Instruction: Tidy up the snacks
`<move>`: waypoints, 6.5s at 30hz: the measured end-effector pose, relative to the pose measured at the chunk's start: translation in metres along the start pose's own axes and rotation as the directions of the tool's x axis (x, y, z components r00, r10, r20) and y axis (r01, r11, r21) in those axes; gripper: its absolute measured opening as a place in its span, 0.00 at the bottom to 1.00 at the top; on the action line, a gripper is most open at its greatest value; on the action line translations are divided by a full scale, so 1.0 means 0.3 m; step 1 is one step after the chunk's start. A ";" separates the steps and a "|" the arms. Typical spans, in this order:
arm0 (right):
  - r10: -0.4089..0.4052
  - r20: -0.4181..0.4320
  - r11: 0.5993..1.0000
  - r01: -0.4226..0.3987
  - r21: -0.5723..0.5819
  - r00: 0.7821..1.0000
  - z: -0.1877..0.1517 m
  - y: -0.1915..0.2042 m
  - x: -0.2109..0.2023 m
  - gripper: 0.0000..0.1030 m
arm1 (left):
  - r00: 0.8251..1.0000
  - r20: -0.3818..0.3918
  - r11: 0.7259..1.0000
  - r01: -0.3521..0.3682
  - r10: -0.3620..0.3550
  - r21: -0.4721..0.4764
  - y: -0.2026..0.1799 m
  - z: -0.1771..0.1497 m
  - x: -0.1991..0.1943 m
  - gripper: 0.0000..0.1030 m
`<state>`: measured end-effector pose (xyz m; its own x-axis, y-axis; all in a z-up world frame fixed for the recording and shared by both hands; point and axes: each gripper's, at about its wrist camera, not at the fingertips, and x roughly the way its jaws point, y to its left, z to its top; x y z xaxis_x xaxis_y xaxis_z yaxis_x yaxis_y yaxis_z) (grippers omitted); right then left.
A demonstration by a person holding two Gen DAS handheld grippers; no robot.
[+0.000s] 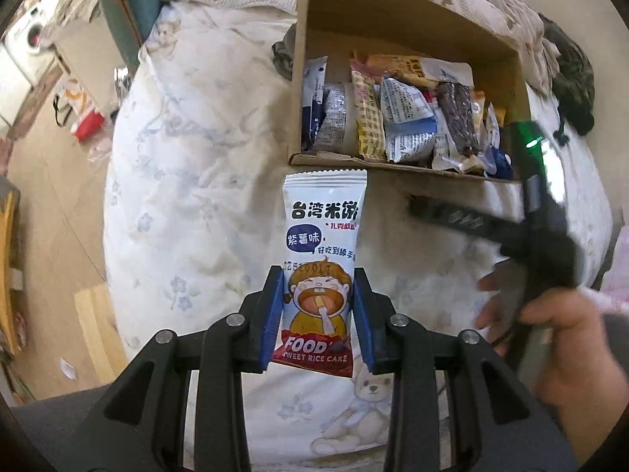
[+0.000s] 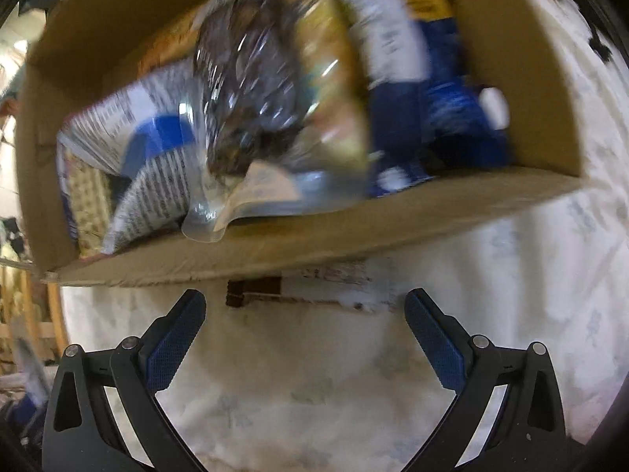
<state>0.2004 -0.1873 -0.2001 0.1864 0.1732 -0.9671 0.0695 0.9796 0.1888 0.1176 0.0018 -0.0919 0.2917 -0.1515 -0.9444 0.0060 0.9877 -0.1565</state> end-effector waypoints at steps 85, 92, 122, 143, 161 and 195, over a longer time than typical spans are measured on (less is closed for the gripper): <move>0.298 0.269 0.954 -0.291 -0.066 0.916 0.272 -0.096 -0.376 0.69 | 0.972 0.233 0.999 -0.009 -0.003 0.048 -0.127 0.461 0.084 0.29; 0.357 0.243 0.933 -0.359 -0.038 0.902 0.267 -0.093 -0.363 0.70 | 0.975 0.220 0.997 -0.013 -0.002 0.070 -0.150 0.444 0.090 0.31; 0.209 0.529 0.978 -0.178 -0.108 0.823 -0.098 -0.111 -0.780 1.00 | 0.852 0.517 0.997 -0.070 0.078 -0.034 -0.009 0.119 -0.395 1.00; 0.168 0.511 0.985 -0.120 -0.125 0.843 -0.307 -0.079 -0.694 1.00 | 0.876 0.477 0.997 -0.060 0.079 -0.053 0.016 -0.077 -0.352 1.00; 0.063 0.588 0.984 0.048 -0.170 0.806 -0.298 0.004 -0.661 1.00 | 0.879 0.468 0.996 -0.076 0.089 -0.048 -0.005 -0.070 -0.318 1.00; 0.050 0.615 0.986 0.058 -0.155 0.787 -0.304 -0.004 -0.688 1.00 | 0.880 0.466 0.996 -0.090 0.089 -0.021 -0.020 -0.076 -0.318 1.00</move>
<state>0.0726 -0.2148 -0.0163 0.7528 0.1225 -0.6467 -0.0723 0.9920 0.1037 0.0679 0.0094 -0.0075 0.7031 -0.0265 -0.7106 -0.0401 0.9962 -0.0768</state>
